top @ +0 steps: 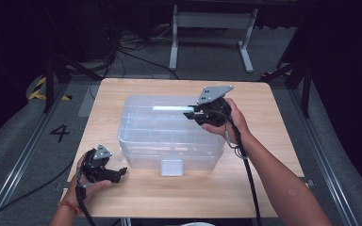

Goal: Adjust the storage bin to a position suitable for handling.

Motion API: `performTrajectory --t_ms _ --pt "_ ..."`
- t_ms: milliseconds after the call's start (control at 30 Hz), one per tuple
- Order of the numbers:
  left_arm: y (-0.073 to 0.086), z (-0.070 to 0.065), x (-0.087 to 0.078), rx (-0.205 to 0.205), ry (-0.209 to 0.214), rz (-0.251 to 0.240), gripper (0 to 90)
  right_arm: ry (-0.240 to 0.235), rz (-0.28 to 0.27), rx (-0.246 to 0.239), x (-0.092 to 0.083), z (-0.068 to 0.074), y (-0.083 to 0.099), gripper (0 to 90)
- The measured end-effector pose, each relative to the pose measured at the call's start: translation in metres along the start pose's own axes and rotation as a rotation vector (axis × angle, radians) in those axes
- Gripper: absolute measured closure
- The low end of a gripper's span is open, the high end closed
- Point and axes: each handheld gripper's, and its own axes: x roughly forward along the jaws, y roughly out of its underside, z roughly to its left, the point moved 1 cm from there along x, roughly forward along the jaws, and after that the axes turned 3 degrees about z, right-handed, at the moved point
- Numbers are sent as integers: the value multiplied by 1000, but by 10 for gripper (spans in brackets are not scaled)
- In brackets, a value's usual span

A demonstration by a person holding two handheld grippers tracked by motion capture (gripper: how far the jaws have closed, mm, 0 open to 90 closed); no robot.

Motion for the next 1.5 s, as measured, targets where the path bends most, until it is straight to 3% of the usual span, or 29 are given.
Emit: performTrajectory --t_ms 200,367,467,567,767,933,1033,1200,1433,1500 --pt "0 0 -4 -23 -7 -18 165 -15 6 2 -1 -3 -3 743" --pt "-4 -3 -12 27 -14 -23 303 -3 8 4 -2 -6 -8 738" --pt "-7 -4 -24 28 -13 -87 367 1 16 9 -3 -8 -11 734" --pt "-10 -5 -37 2 -15 -137 436 6 21 10 -3 -10 -14 730" --pt "-17 -9 -59 28 -7 -227 574 16 33 4 -4 -13 -19 724" --pt "-24 -14 -68 48 11 -265 666 23 36 3 -4 -15 -21 720" --pt "-28 -19 -73 64 6 -265 723 27 36 3 -5 -17 -23 718" --pt "-36 -27 -80 66 42 -289 773 30 34 1 -5 -18 -24 716" --pt "-44 -34 -79 89 43 -301 816 32 36 -2 -5 -18 -25 715" --pt "-47 -36 -79 103 22 -291 840 33 35 -1 -5 -19 -25 714"
